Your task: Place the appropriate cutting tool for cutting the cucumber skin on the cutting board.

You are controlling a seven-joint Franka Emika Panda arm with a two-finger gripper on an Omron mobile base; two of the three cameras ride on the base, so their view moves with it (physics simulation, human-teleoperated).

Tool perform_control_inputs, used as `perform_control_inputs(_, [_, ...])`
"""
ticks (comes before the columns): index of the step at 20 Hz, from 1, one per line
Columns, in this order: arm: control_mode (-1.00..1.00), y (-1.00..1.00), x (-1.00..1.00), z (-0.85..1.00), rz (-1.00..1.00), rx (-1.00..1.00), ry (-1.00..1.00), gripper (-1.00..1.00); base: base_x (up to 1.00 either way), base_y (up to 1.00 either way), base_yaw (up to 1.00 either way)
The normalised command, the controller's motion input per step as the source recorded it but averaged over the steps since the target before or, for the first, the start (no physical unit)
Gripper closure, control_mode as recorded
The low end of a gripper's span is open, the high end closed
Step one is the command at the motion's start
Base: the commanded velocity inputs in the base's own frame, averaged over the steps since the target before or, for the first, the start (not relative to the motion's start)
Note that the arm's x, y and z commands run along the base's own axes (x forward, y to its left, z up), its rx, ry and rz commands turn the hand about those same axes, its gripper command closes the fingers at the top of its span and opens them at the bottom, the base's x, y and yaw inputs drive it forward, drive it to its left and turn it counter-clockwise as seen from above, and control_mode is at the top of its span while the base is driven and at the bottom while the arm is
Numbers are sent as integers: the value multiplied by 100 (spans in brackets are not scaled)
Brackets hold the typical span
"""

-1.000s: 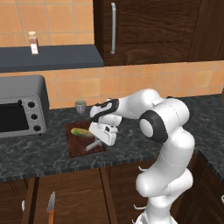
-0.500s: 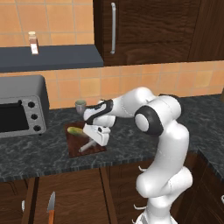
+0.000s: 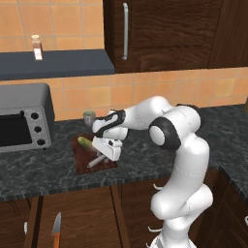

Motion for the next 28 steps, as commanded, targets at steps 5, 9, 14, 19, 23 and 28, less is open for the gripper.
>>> perform_control_inputs(5, [-100, 5, -47, 52, -1, -1, -3, -100, 0, 0, 0])
perform_control_inputs(9, [-100, 0, -24, 77, -1, 0, 0, -100, 0, 0, 0])
perform_control_inputs(14, [-100, 0, -29, 58, -1, -2, 0, -100, 0, 0, 0])
perform_control_inputs(19, [-100, 0, -31, 53, -1, -1, 0, -100, 0, 0, 0])
perform_control_inputs(23, [-100, -11, -33, 29, -1, 0, 0, -100, 0, 0, 0])
perform_control_inputs(28, [-100, -29, -30, 7, -3, 0, 0, -100, 0, 0, 0])
